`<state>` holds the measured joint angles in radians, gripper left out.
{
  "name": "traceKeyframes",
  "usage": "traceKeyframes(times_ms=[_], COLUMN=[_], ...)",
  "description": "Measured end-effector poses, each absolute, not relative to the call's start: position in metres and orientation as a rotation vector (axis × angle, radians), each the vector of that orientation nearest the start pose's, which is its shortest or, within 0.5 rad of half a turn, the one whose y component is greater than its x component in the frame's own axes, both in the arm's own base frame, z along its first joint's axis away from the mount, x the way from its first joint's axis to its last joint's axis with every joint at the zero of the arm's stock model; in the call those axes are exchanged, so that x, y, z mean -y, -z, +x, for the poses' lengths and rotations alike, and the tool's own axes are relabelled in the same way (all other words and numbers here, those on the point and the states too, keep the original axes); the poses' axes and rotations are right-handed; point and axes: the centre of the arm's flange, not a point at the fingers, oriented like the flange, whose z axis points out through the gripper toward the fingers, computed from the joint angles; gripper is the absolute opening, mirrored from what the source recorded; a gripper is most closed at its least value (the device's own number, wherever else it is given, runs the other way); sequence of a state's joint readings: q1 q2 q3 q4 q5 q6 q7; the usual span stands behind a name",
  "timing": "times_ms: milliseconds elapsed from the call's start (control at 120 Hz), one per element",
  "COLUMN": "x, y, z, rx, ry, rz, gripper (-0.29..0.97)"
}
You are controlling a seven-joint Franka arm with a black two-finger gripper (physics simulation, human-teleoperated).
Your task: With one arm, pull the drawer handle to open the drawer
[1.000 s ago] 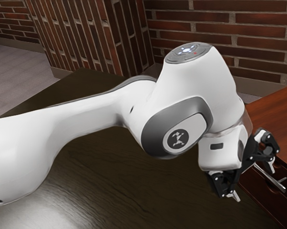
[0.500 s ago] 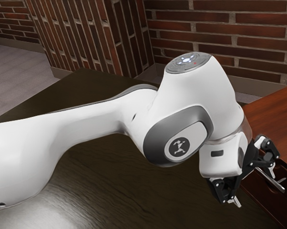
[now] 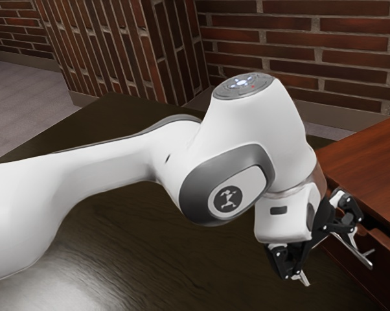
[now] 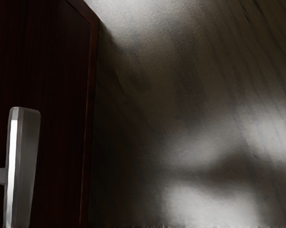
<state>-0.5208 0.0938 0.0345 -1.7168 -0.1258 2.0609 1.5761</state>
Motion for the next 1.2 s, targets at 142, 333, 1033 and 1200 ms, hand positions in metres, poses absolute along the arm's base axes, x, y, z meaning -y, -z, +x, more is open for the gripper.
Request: traceKeyframes(times_ms=[142,333,1033,1200], x=[0.288,0.281,0.262,0.258], y=[-0.55,-0.548,-0.555,-0.555], z=[0.533,0.519,0.482,0.475], rx=[-2.608,-2.614,-2.608,-2.604], ry=[0.42,0.409,0.423,0.431], rz=[-1.646,-1.648,-1.634,-1.631], gripper=[0.65,0.68,0.68,0.68])
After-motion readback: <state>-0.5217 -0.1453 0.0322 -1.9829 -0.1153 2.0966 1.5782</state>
